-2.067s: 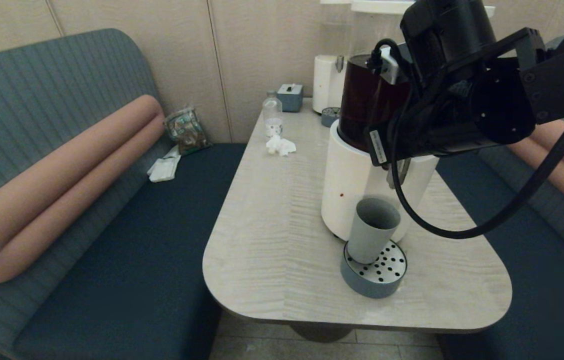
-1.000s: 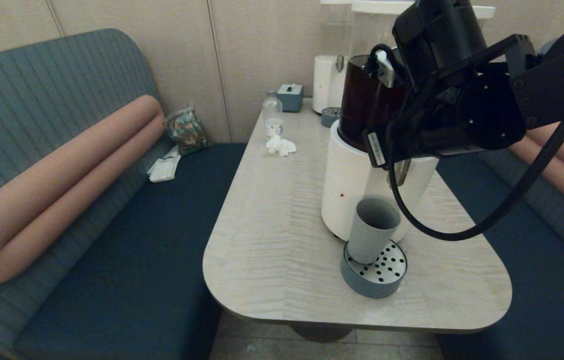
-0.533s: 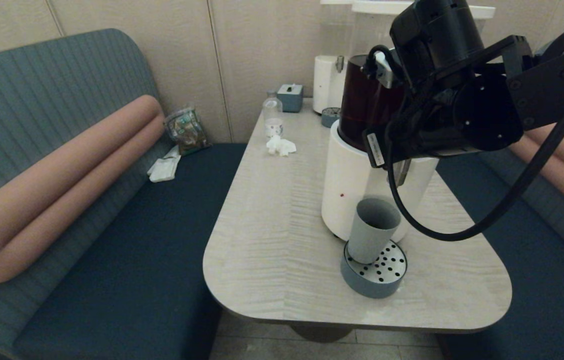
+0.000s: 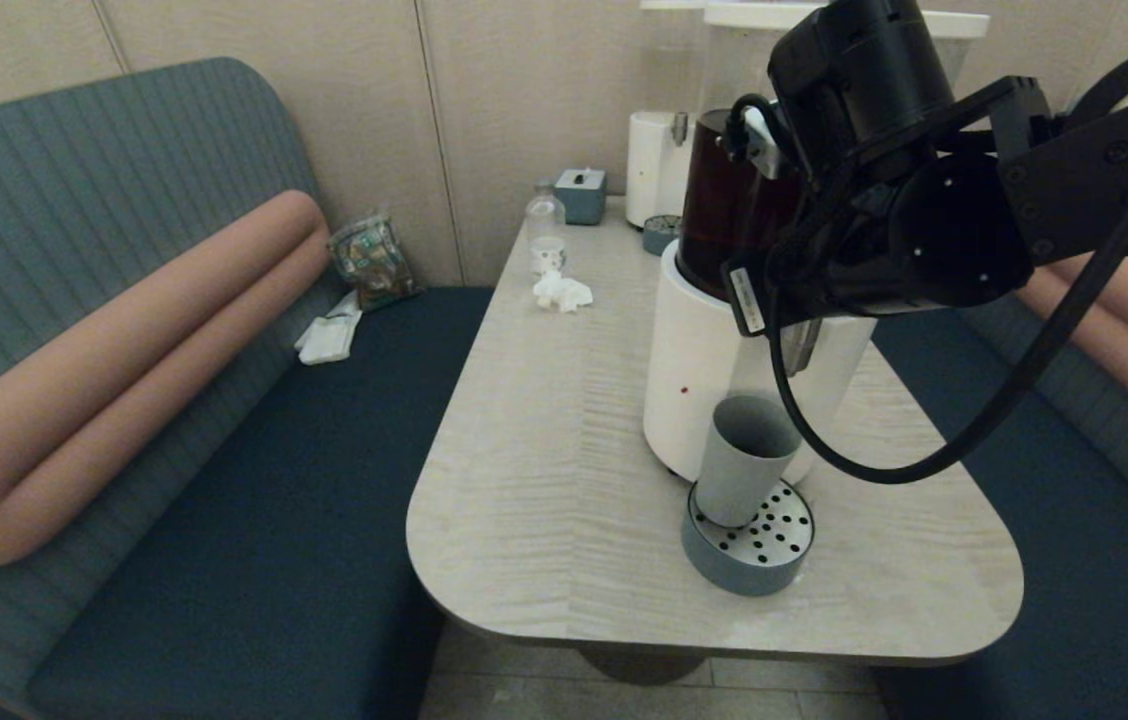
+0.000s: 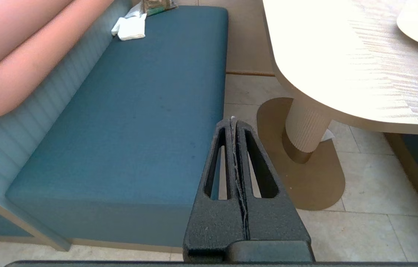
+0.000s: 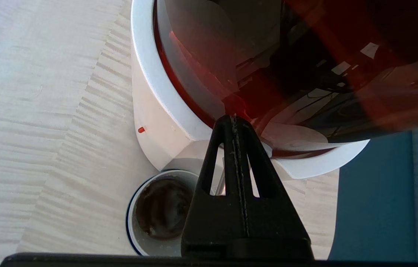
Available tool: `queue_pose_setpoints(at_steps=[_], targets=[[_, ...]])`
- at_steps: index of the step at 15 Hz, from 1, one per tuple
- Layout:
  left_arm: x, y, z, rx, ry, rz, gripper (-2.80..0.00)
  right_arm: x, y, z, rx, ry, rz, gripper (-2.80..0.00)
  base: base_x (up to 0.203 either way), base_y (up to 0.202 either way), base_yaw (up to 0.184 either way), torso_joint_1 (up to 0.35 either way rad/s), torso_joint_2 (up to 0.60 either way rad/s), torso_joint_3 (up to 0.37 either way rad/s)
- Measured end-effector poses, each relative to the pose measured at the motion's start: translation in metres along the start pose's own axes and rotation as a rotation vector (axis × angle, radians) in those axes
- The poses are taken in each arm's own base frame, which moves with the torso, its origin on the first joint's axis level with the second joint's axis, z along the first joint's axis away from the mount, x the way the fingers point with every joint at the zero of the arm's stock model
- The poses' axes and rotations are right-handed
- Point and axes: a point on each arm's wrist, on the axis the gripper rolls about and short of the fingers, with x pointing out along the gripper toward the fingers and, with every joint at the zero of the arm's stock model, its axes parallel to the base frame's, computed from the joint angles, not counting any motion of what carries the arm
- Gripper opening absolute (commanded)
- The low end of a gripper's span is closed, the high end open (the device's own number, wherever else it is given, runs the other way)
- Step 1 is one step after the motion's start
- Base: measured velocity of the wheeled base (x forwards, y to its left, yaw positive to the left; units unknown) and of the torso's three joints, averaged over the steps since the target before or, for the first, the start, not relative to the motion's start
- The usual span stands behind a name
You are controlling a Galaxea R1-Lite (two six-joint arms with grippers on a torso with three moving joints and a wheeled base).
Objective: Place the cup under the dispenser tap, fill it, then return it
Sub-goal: Turn off the faucet
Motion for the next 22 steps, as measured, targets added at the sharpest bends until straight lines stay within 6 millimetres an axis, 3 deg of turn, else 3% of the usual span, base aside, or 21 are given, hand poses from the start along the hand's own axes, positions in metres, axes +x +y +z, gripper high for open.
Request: queue_pose_setpoints(at_steps=[15, 22], targets=[[0.0, 0.0, 0.0, -0.001, 0.0, 0.0, -2.8, -0.005, 0.006, 0.01, 0.069, -0.086, 0.101, -2.8, 0.0, 0.0, 0.0, 0.0, 0.0, 0.0], [0.0, 0.0, 0.0, 0.0, 0.0, 0.0, -2.8, -0.041, -0.018, 0.018, 0.11, -0.146, 0.121, -2.8, 0.0, 0.0, 0.0, 0.0, 0.0, 0.0]])
